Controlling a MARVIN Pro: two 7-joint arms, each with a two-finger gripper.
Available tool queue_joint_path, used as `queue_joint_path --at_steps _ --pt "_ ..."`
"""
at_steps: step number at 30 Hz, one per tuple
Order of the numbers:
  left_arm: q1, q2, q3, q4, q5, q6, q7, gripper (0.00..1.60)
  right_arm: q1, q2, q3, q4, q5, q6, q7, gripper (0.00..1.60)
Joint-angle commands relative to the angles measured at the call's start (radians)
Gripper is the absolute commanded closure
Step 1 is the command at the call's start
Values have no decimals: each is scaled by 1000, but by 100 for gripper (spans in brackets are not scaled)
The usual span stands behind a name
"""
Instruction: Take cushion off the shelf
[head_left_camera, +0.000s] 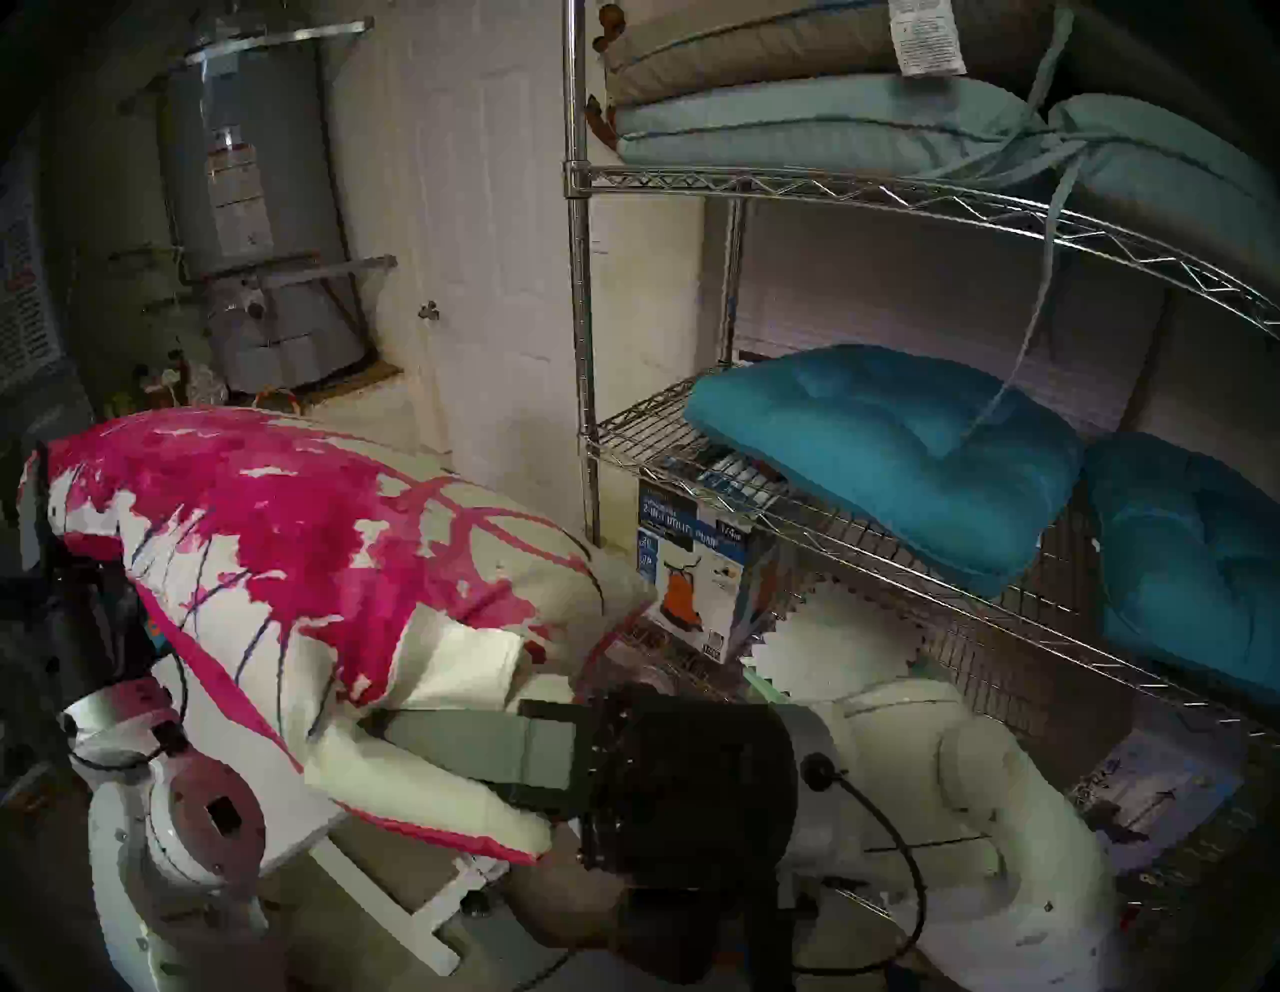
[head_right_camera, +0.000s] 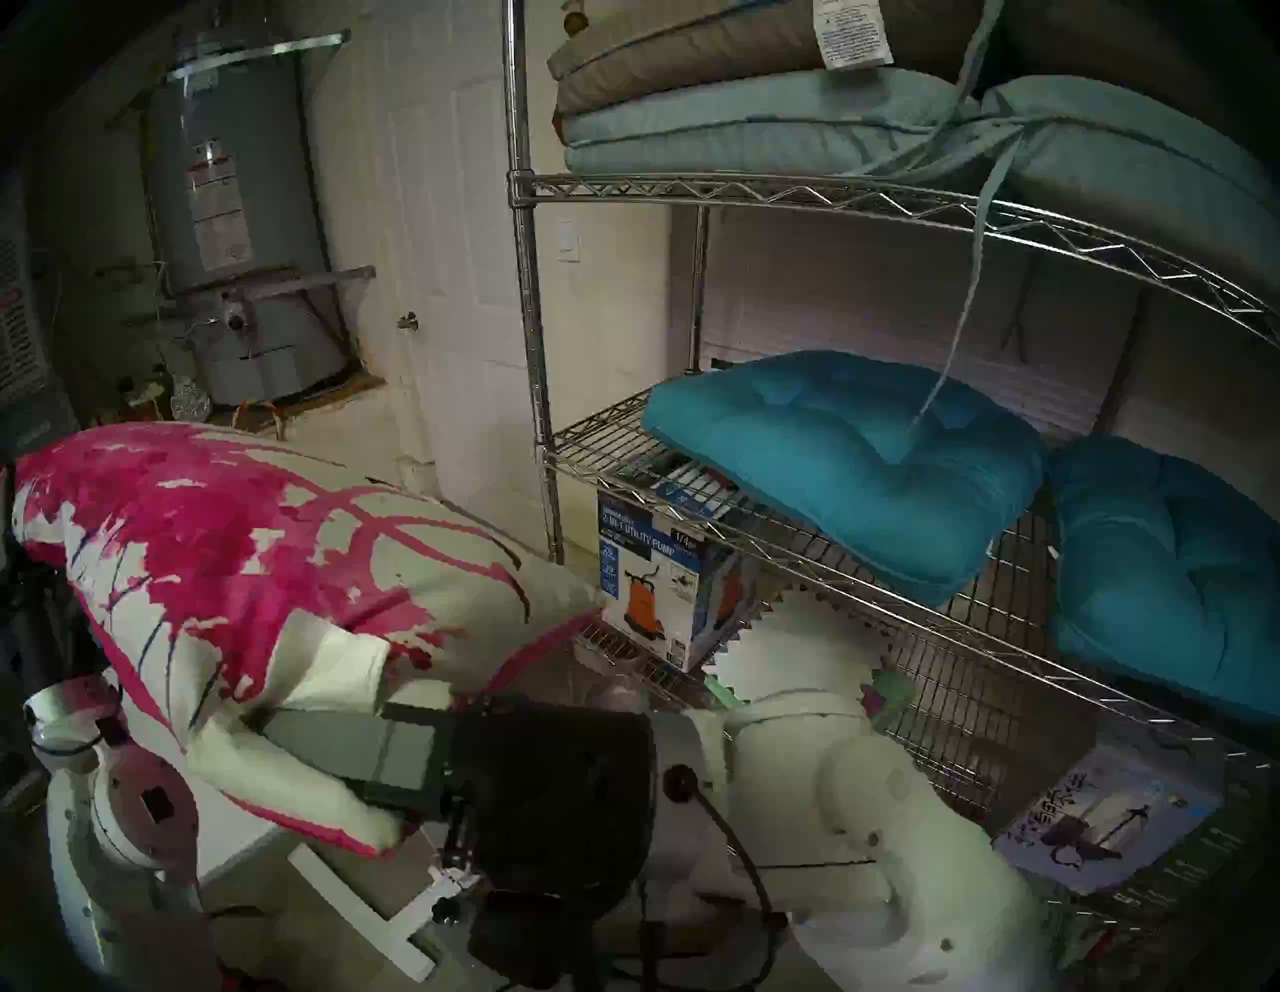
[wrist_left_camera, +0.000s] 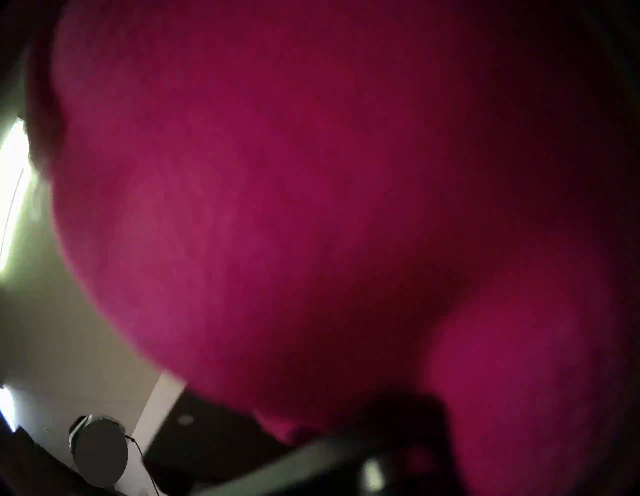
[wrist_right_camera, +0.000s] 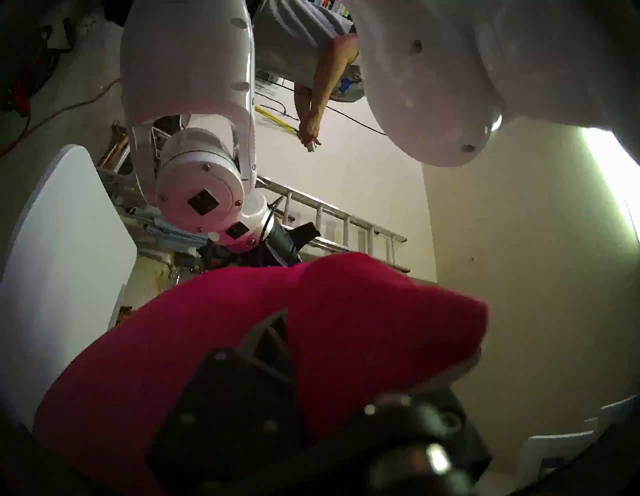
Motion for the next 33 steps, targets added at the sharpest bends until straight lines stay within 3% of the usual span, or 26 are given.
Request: queue_joint_path --at_steps 1,10,24,25,26,33 --pt "13 1 -94 -2 -43 -4 0 160 68 -91 -93 11 -31 13 27 160" --pt "35 1 -197 38 -98 -16 -16 160 154 -115 -181 63 -71 4 70 160" --pt "53 31 -322 107 -176 -79 -47 160 313 -212 -306 203 -123 1 117 160" --pt "54 35 -331 113 -182 -85 -49 160 325 -220 -316 213 -126 1 120 126" --pt "54 39 -340 121 -189 -92 -53 160 337 -228 -325 225 -128 1 122 0" --pt "48 82 -400 174 -248 -148 -75 160 413 -268 -394 293 -143 6 122 0"
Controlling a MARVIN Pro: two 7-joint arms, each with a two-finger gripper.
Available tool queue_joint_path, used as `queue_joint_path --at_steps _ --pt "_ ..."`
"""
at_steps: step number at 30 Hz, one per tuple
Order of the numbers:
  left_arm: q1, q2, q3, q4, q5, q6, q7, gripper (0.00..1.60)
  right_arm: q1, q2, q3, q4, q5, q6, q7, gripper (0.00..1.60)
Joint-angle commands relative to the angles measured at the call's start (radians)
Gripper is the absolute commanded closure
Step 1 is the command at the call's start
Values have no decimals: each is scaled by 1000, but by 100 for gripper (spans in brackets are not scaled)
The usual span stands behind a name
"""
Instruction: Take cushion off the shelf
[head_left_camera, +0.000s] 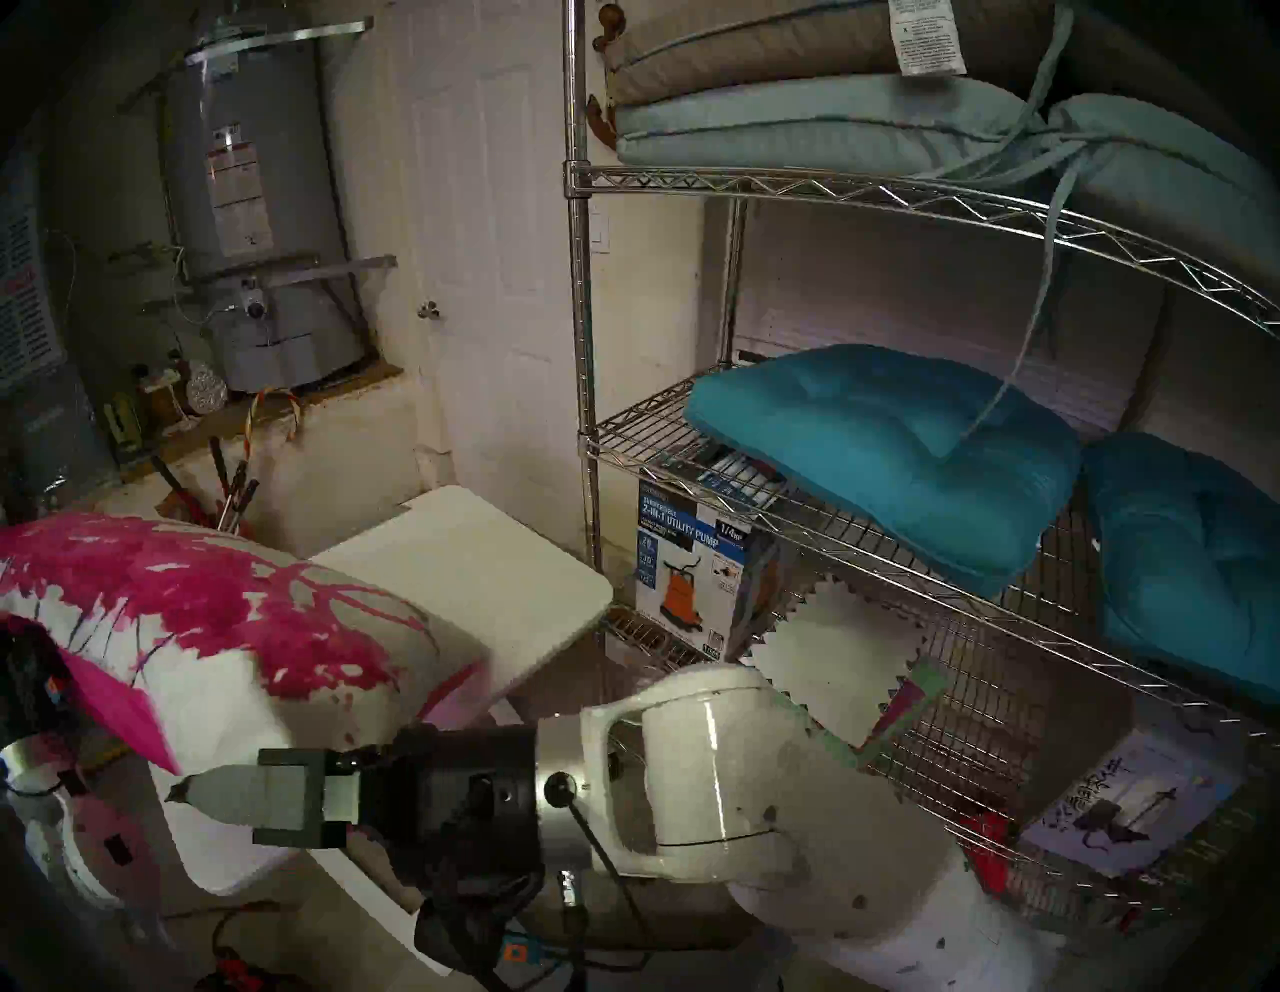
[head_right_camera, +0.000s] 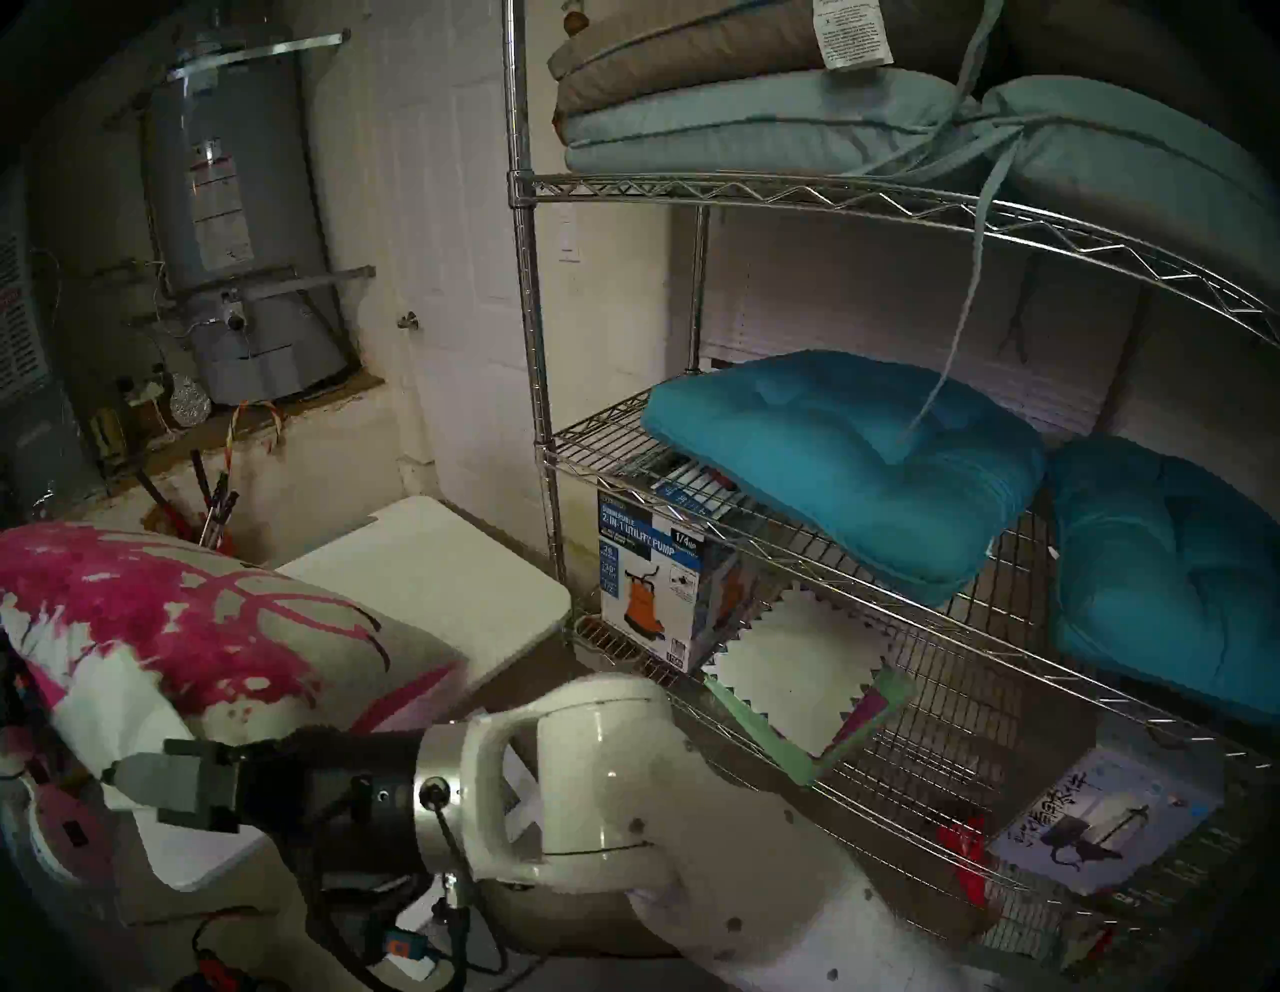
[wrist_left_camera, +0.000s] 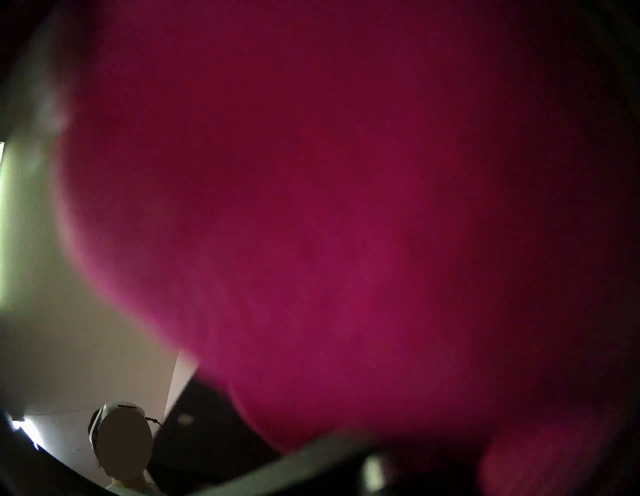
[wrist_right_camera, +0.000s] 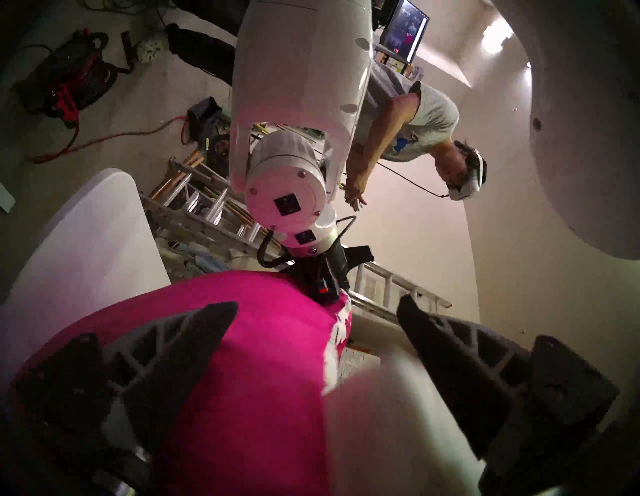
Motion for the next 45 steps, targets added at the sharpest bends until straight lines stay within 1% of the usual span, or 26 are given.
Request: queue_joint_path --at_steps 1,5,9,10,11,12,16,19,24,27,31,34,35,38,40,42,43,45 --pt "-13 67 -68 24 -58 -56 -9 160 109 -77 -62 31 4 15 -12 0" --pt "-24 111 -88 64 -100 -108 -27 160 142 -77 -106 57 4 33 -22 0" --pt "-40 160 -97 104 -138 -171 -46 160 154 -53 -141 65 12 62 -35 0" --pt "-45 174 -98 113 -143 -186 -50 160 152 -44 -145 62 14 69 -38 0" --pt "-55 164 -100 114 -145 -201 -57 160 151 -35 -150 59 16 75 -41 0" --pt "-59 187 -99 129 -153 -214 -61 160 148 -23 -154 56 20 84 -45 0" --pt "-93 221 -94 167 -167 -262 -89 160 134 32 -170 34 29 111 -58 0" --pt "-118 249 -85 201 -172 -286 -108 160 122 76 -177 17 37 125 -68 0" --pt "-160 301 -72 266 -180 -310 -134 160 96 154 -184 -12 50 144 -83 0" --pt "-186 329 -65 303 -185 -322 -146 160 75 183 -181 -12 53 158 -89 0" --pt "-221 367 -53 357 -189 -336 -161 160 48 213 -171 -16 53 182 -95 0" --pt "-237 381 -48 376 -190 -341 -166 160 38 223 -165 -20 51 193 -97 0" --pt "-256 399 -41 400 -192 -348 -172 160 25 236 -157 -24 49 207 -101 0" --pt "-285 427 -30 430 -190 -356 -178 160 10 251 -146 -33 47 224 -105 0" --pt "-294 434 -27 438 -190 -358 -180 160 7 254 -143 -35 47 229 -106 0" --pt "-314 451 -19 460 -189 -362 -183 160 -2 262 -136 -40 45 240 -110 0" --pt "-333 472 -8 487 -187 -366 -183 160 -11 273 -129 -46 45 250 -114 0" --pt "-352 484 2 508 -186 -369 -184 160 -17 281 -123 -51 45 258 -118 0"
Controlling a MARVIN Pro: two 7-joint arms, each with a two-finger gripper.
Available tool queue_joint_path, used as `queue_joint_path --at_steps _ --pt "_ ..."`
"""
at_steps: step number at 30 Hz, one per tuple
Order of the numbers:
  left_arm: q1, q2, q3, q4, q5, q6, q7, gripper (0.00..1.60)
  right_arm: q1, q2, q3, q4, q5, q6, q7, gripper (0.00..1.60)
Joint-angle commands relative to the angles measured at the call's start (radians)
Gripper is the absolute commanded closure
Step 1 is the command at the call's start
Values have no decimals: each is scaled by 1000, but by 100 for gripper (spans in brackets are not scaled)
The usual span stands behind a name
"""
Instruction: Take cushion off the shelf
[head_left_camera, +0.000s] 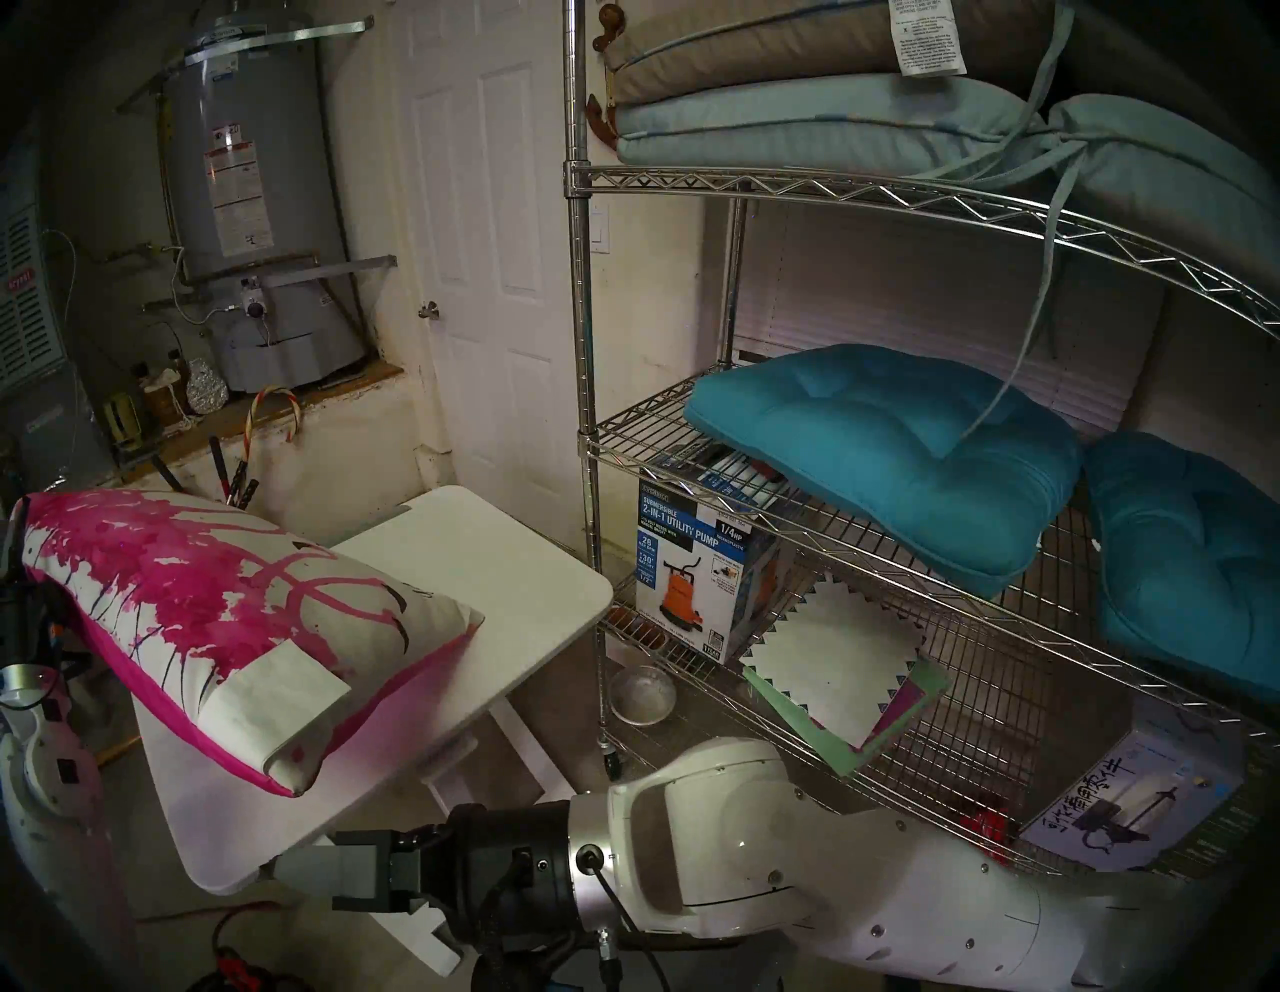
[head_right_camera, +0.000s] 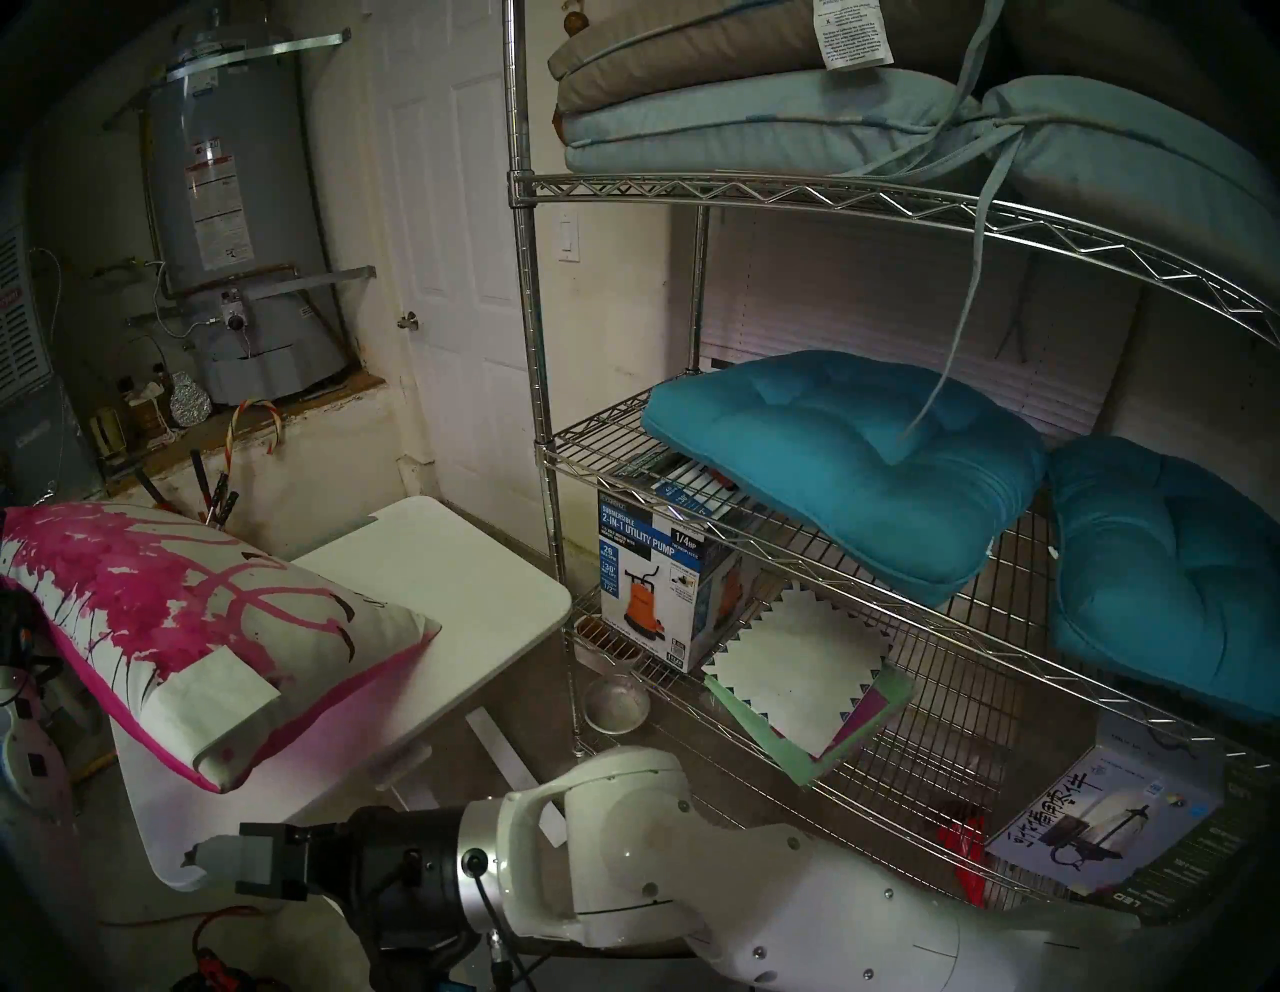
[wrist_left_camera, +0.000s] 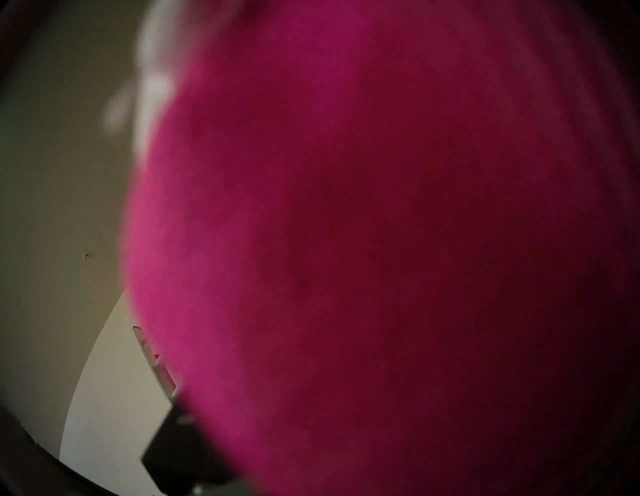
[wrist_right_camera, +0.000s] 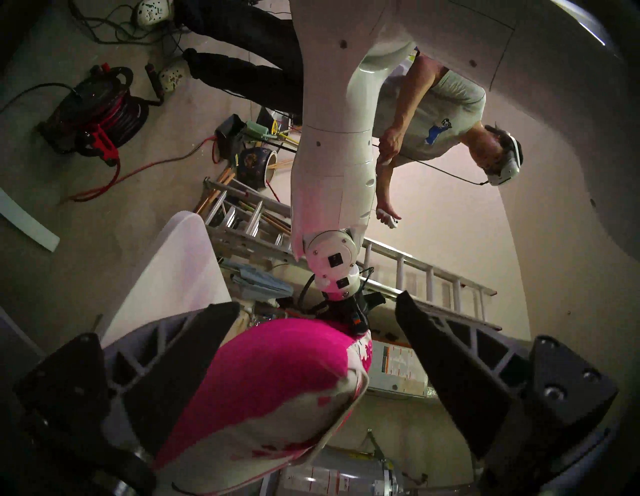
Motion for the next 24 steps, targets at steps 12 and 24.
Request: queue_joint_path --at_steps 12,24 --pt "-187 180 67 191 -3 -33 2 160 -77 75 51 -71 -2 84 -46 0" --pt "-264 249 91 379 -5 -64 -9 160 -118 122 78 -90 -7 126 -66 0"
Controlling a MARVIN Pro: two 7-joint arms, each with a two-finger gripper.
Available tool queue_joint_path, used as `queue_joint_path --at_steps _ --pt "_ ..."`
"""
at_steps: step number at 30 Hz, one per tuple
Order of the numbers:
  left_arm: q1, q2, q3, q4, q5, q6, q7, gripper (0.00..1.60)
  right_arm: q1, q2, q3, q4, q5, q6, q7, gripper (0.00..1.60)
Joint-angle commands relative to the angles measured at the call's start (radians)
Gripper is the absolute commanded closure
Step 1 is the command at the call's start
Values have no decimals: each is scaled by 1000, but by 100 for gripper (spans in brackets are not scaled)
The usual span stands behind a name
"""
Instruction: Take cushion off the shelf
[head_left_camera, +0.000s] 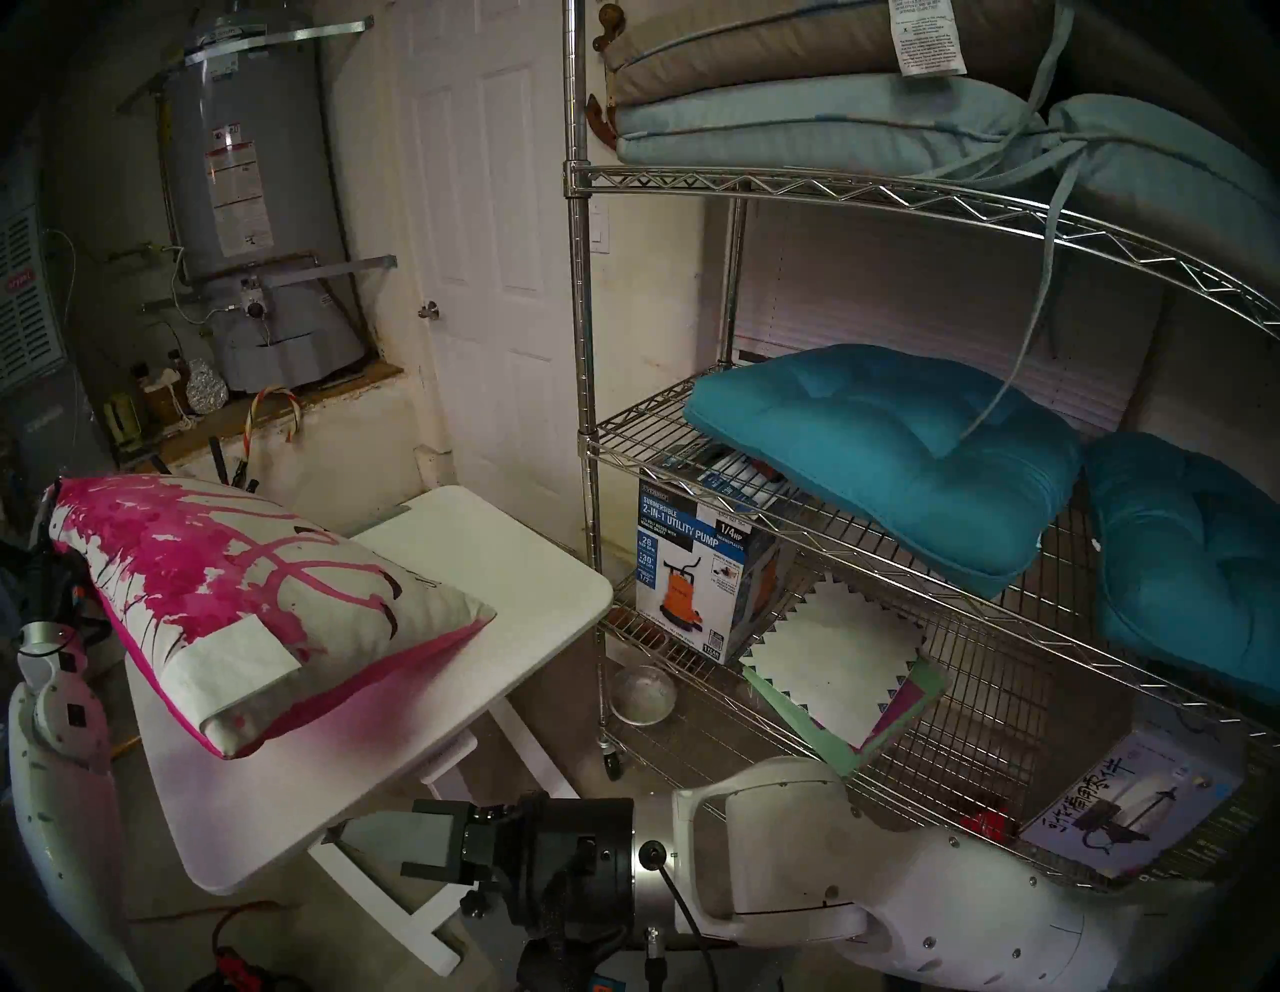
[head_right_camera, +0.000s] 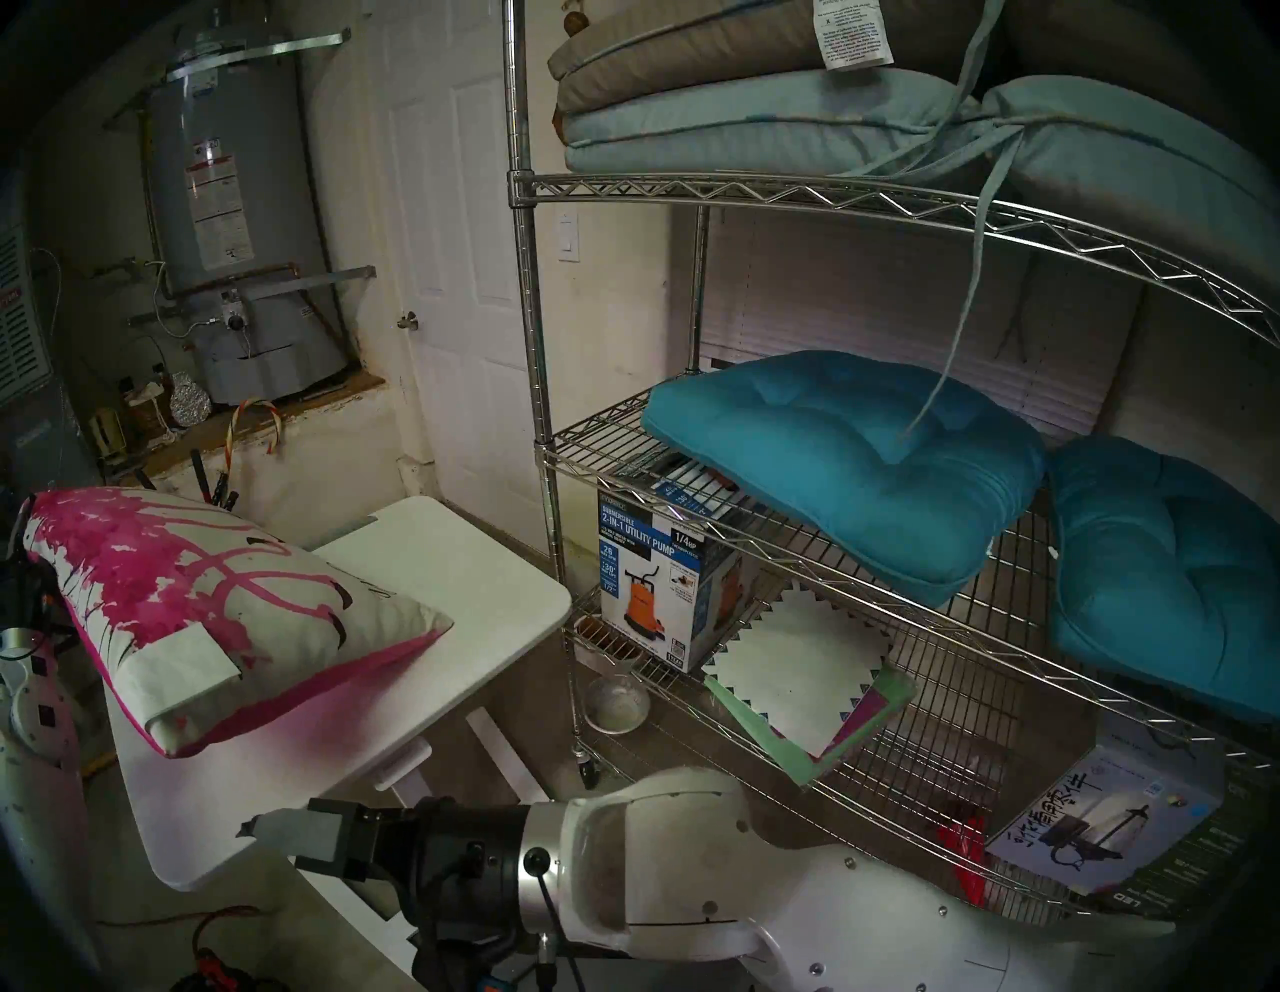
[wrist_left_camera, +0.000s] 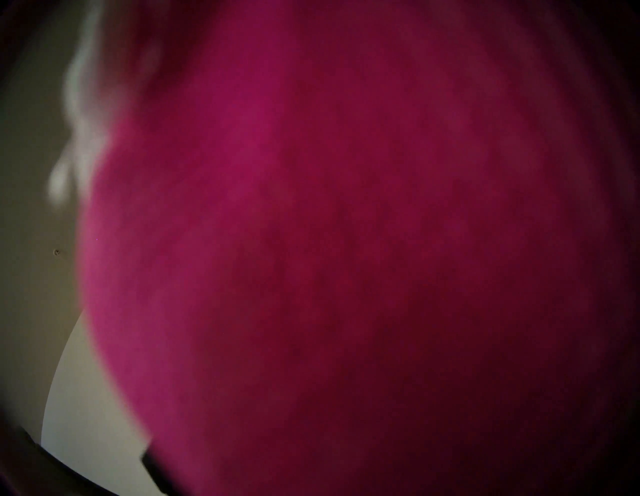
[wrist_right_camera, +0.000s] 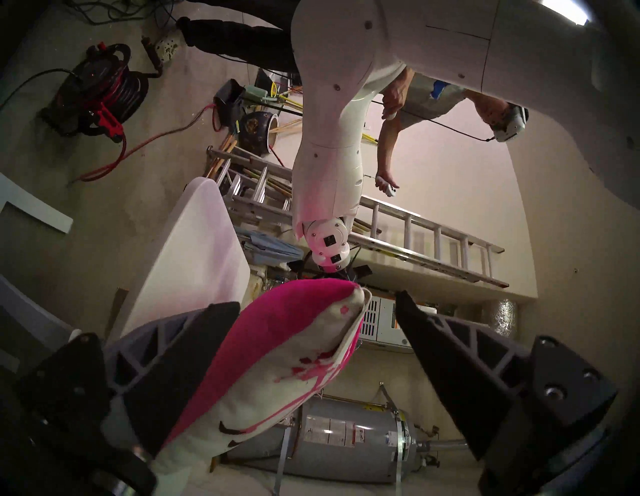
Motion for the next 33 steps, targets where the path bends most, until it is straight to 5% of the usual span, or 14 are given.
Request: queue_joint_path --at_steps 1,33 --pt "-78 86 -1 65 -4 -23 5 160 -27 17 11 -34 -4 28 -24 0" --pt "-338 214 158 474 -24 -102 -102 160 -82 28 18 -5 -50 93 -50 0"
